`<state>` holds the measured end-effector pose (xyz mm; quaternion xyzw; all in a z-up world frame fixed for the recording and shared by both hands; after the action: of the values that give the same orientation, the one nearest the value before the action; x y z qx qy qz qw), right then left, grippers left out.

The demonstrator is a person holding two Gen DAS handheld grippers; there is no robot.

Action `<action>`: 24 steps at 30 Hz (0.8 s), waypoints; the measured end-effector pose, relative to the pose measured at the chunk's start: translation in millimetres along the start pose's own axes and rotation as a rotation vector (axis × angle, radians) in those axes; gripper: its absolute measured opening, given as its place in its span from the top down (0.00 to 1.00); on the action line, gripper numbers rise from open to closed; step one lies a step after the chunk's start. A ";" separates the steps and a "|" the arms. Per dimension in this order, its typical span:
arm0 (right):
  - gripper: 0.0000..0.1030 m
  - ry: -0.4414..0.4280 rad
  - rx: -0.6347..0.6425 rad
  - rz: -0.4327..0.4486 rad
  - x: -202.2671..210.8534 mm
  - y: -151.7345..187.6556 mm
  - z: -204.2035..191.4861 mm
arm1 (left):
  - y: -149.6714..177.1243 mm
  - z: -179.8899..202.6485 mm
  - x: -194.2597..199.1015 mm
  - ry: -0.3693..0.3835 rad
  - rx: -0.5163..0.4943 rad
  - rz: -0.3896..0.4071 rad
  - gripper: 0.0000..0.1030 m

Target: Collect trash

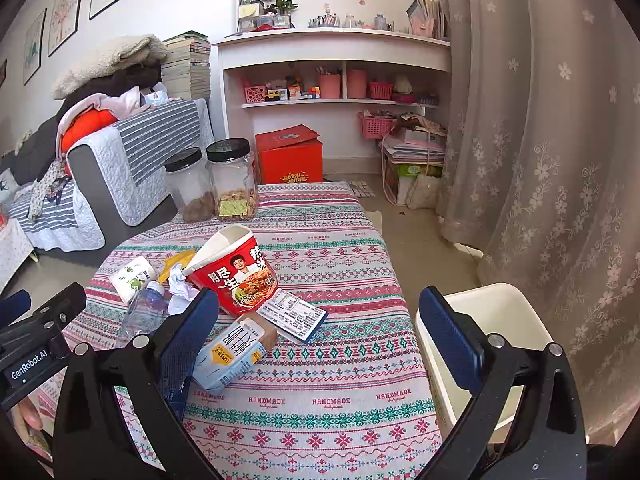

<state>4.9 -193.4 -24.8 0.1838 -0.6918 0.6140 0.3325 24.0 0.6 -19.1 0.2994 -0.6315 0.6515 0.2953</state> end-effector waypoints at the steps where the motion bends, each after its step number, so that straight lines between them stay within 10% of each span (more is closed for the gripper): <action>1: 0.07 0.000 0.001 -0.001 -0.3 0.0 0.0 | -0.2 -0.1 -0.1 0.000 0.000 -0.001 0.11; 24: 0.07 -0.001 0.003 -0.009 2.5 -0.5 3.4 | 6.5 -13.5 -7.5 -0.001 0.001 -0.005 0.11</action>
<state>2.7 -196.3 -22.8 0.1878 -0.6903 0.6134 0.3346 23.7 13.9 -29.4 0.3014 -0.6304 0.6510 0.2966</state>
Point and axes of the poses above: each gripper's, at about its wrist camera, not at the fingertips, and x roughly against the way its jaws point, z to its right, y to its underside, the point moved 3 cm from there along -x, roughly the way its jaws point, and after that the axes turned 11 degrees about -z, right-handed, at the moved point
